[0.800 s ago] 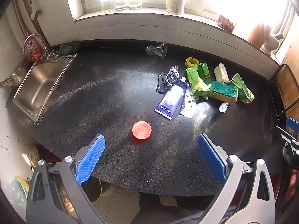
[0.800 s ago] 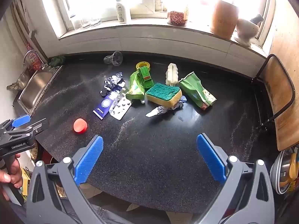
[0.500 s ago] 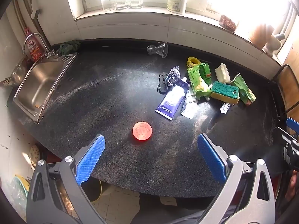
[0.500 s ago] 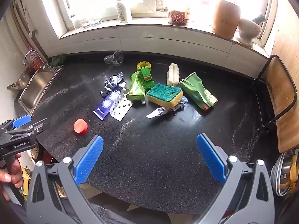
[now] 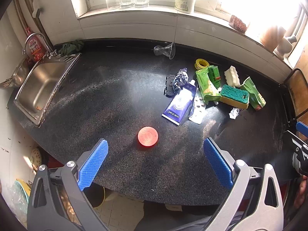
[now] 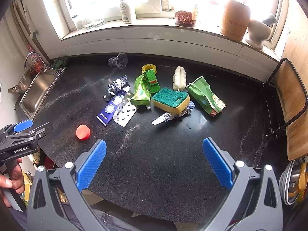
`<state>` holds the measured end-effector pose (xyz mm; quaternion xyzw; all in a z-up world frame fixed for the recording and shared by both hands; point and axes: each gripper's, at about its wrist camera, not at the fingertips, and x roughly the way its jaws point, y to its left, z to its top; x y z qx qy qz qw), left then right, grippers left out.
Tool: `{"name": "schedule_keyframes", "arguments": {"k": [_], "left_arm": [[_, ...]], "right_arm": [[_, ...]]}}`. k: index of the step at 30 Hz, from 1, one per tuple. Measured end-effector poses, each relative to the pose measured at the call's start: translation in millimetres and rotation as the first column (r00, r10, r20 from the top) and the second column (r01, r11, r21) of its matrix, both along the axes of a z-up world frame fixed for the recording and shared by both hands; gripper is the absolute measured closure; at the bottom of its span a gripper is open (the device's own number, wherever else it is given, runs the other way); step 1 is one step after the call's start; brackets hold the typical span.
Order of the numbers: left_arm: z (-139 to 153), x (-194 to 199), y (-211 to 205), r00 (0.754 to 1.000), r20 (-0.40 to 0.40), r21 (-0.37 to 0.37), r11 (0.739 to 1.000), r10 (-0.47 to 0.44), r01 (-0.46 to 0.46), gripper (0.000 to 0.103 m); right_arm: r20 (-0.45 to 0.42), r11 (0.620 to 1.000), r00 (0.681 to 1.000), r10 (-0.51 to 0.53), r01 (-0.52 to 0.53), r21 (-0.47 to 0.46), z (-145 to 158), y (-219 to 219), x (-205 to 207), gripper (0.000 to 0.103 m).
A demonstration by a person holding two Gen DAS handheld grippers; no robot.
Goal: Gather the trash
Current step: 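Move both grippers toward the red lid and the green sponge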
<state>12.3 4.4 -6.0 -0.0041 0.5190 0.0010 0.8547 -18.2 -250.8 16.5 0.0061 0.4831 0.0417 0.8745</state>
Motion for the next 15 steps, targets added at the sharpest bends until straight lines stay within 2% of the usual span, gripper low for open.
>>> {"name": "schedule_keyframes", "arguments": {"k": [15], "left_arm": [[-0.1,8.6,-0.6,1.000,-0.009,-0.001,1.000,0.003,-0.003,0.007]], "right_arm": [[-0.008,1.000,1.000,0.005,-0.005,-0.001,-0.4,-2.4,9.8,0.006]]}}
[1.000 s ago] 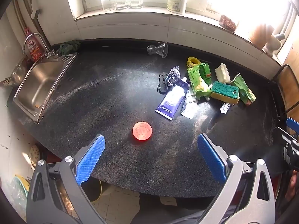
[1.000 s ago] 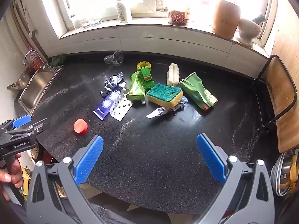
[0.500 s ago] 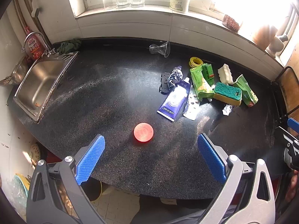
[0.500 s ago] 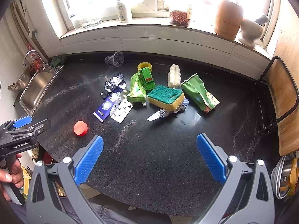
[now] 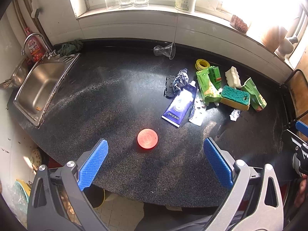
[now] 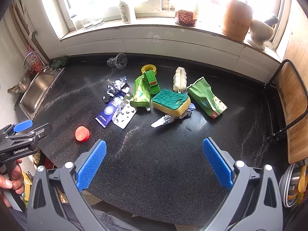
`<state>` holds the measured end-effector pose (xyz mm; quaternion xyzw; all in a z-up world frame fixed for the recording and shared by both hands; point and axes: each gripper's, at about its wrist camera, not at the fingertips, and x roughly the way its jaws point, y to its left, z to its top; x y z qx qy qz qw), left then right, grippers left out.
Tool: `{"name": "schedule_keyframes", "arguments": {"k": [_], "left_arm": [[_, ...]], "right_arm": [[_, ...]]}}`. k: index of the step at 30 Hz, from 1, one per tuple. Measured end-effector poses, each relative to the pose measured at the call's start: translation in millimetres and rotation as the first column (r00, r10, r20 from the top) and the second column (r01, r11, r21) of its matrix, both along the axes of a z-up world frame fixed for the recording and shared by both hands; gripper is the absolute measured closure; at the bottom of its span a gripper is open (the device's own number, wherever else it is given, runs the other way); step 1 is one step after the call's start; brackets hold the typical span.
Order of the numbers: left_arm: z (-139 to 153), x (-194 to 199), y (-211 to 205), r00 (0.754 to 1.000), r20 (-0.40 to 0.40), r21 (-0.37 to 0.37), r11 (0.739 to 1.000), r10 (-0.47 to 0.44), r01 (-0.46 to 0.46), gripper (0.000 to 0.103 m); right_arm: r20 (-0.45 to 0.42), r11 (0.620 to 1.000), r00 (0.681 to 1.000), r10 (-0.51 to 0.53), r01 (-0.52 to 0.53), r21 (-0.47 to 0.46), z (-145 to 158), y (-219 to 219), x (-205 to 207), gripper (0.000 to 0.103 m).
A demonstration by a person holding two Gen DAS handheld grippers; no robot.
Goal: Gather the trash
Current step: 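Move both grippers toward the red lid and the green sponge, then grasp the red lid with the left gripper while the right gripper grasps the green sponge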
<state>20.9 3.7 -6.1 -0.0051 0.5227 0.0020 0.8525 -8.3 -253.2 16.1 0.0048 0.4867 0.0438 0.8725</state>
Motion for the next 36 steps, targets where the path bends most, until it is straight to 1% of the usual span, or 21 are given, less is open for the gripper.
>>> {"name": "schedule_keyframes", "arguments": {"k": [25,30,33,36], "left_arm": [[-8,4,0,1.000,-0.014,-0.001,1.000,0.002,-0.002,0.007],[-12,8,1,1.000,-0.026,-0.019,1.000,-0.006,0.006,0.007],[-19,10,3,1.000,-0.021,-0.012,1.000,-0.020,0.019,0.007],[-35,12,5,0.999,-0.020,0.021,0.999,-0.039,0.039,0.007]], "right_arm": [[-0.018,1.000,1.000,0.006,-0.006,0.005,-6,0,7,0.006],[-0.023,1.000,1.000,0.010,-0.010,0.007,-8,-5,12,0.006],[-0.019,1.000,0.999,0.027,-0.027,0.007,-13,-10,21,0.006],[-0.010,0.998,0.998,0.062,-0.062,0.001,-25,-15,36,0.006]]}}
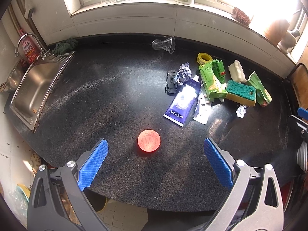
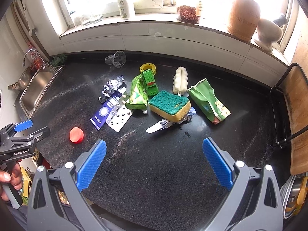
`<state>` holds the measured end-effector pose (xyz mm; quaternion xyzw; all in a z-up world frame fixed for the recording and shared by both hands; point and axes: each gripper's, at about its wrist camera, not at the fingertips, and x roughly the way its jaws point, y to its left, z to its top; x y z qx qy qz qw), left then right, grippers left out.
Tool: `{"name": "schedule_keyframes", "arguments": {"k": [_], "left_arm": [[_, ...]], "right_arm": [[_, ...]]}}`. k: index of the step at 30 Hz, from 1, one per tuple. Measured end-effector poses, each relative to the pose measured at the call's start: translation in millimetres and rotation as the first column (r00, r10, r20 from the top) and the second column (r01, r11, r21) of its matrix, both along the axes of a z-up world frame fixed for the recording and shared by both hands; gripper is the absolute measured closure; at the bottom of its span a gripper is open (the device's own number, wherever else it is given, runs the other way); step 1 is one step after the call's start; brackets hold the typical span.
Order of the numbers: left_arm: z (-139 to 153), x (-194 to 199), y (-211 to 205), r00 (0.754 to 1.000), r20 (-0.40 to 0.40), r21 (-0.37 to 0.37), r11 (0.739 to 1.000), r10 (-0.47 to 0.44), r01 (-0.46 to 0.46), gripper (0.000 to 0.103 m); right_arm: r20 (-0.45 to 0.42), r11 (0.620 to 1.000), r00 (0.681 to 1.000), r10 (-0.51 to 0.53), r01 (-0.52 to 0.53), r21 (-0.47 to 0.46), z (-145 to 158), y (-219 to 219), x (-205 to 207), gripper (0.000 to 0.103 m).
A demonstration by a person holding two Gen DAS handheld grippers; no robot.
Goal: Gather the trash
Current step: 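Grasp the red lid with the left gripper while the right gripper grasps the green sponge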
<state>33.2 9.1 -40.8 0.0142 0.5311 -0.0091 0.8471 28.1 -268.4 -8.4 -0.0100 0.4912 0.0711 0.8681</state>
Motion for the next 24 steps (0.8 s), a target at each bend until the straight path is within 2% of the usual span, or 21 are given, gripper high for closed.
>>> {"name": "schedule_keyframes", "arguments": {"k": [7,13,15,18,21,22,23,24], "left_arm": [[-60,17,3,0.999,-0.028,0.045,0.998,-0.044,0.046,0.007],[-108,32,5,0.999,-0.017,0.022,0.999,-0.028,0.029,0.007],[-120,35,7,1.000,-0.024,0.022,1.000,-0.003,0.003,0.012],[-130,37,8,1.000,-0.019,0.017,1.000,0.004,-0.004,0.016],[-138,38,5,0.999,-0.034,0.031,1.000,-0.004,0.005,0.024],[-137,37,5,1.000,-0.020,0.029,1.000,0.000,0.000,0.025],[-137,38,4,1.000,-0.018,0.033,0.999,0.002,-0.001,0.028],[-136,38,3,1.000,-0.015,0.033,0.999,0.002,-0.001,0.036]], "right_arm": [[-0.016,0.986,0.990,0.139,-0.140,-0.088,-54,-4,56,0.006],[-0.053,0.961,0.970,0.236,-0.241,-0.133,-93,-2,102,0.006],[-0.086,0.952,0.960,0.266,-0.275,-0.134,-105,-1,115,0.006],[-0.126,0.933,0.948,0.291,-0.311,-0.181,-123,1,131,0.006],[-0.162,0.921,0.936,0.312,-0.340,-0.191,-134,3,139,0.018],[-0.161,0.919,0.936,0.314,-0.342,-0.195,-135,3,141,0.028],[-0.160,0.920,0.935,0.315,-0.343,-0.189,-135,3,142,0.030],[-0.158,0.922,0.936,0.316,-0.342,-0.180,-134,2,142,0.032]]}}
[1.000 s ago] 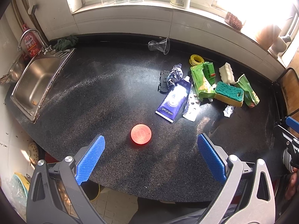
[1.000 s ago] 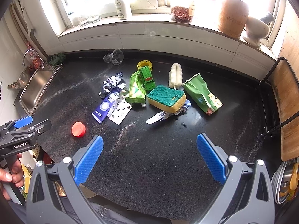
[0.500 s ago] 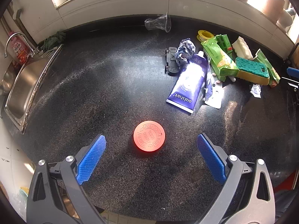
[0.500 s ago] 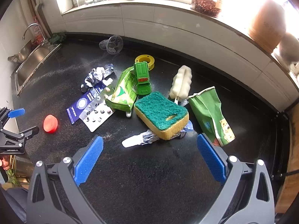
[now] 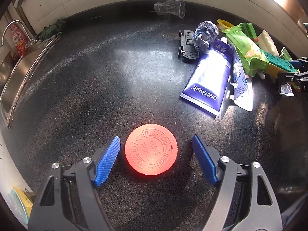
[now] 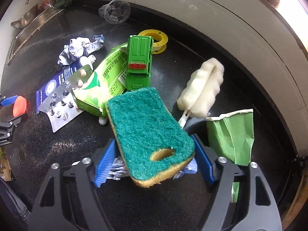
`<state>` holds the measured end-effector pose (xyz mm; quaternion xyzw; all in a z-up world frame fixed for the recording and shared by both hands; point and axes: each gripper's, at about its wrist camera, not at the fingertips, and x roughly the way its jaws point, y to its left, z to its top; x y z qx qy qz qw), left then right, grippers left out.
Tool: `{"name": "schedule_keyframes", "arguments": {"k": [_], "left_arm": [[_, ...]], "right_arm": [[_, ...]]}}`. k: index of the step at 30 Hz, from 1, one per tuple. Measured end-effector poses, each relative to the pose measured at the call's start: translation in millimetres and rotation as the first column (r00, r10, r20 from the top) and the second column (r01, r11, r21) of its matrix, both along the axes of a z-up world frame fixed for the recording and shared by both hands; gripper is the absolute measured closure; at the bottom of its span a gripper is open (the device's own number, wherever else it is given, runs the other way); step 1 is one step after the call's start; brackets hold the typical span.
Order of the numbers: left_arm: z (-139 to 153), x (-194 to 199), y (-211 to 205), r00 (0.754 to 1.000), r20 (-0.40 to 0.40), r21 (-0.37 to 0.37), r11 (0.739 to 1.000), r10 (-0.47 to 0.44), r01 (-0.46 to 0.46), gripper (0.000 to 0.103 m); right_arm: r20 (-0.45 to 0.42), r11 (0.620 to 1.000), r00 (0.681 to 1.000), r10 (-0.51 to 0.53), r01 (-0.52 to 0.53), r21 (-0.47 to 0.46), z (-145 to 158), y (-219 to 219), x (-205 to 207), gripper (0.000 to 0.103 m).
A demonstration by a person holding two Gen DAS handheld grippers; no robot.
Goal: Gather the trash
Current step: 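Grasp the red lid with the left gripper while the right gripper grasps the green sponge, then carry both items over the black bin and open both grippers to drop them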
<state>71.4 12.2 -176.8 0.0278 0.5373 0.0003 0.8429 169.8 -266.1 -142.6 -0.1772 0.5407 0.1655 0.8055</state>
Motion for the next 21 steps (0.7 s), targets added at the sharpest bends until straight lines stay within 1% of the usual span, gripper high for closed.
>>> {"name": "schedule_keyframes", "arguments": {"k": [1,2,3,5,8,10,13,21], "left_arm": [[1,0,-1,1.000,0.004,-0.003,1.000,0.000,0.000,0.041],[2,0,-2,1.000,0.003,-0.007,1.000,0.001,-0.001,0.051],[4,1,-2,1.000,0.002,-0.009,1.000,0.007,-0.007,0.054],[9,2,-1,1.000,0.006,-0.018,1.000,0.021,-0.021,0.054],[24,4,0,0.999,0.031,-0.014,1.000,0.025,-0.025,0.055],[34,3,0,0.999,0.047,-0.020,1.000,0.024,-0.023,0.055],[46,2,1,0.998,0.057,-0.028,0.999,0.023,-0.022,0.055],[66,-11,5,0.996,0.081,-0.043,0.999,0.035,-0.031,0.055]], "right_arm": [[0.002,1.000,1.000,-0.002,0.002,0.004,1,0,0,0.035],[0.008,1.000,1.000,-0.008,0.008,0.008,3,-1,0,0.040],[0.015,1.000,1.000,-0.017,0.017,0.018,7,-2,-1,0.042],[0.029,0.998,0.999,-0.041,0.040,0.047,17,-7,-4,0.049],[0.059,0.994,0.995,-0.079,0.074,0.085,36,-9,-12,0.053],[0.072,0.990,0.993,-0.096,0.088,0.109,47,-12,-21,0.054],[0.089,0.988,0.990,-0.107,0.096,0.120,59,-11,-33,0.054],[0.125,0.985,0.984,-0.129,0.112,0.135,78,-3,-55,0.054]]}}
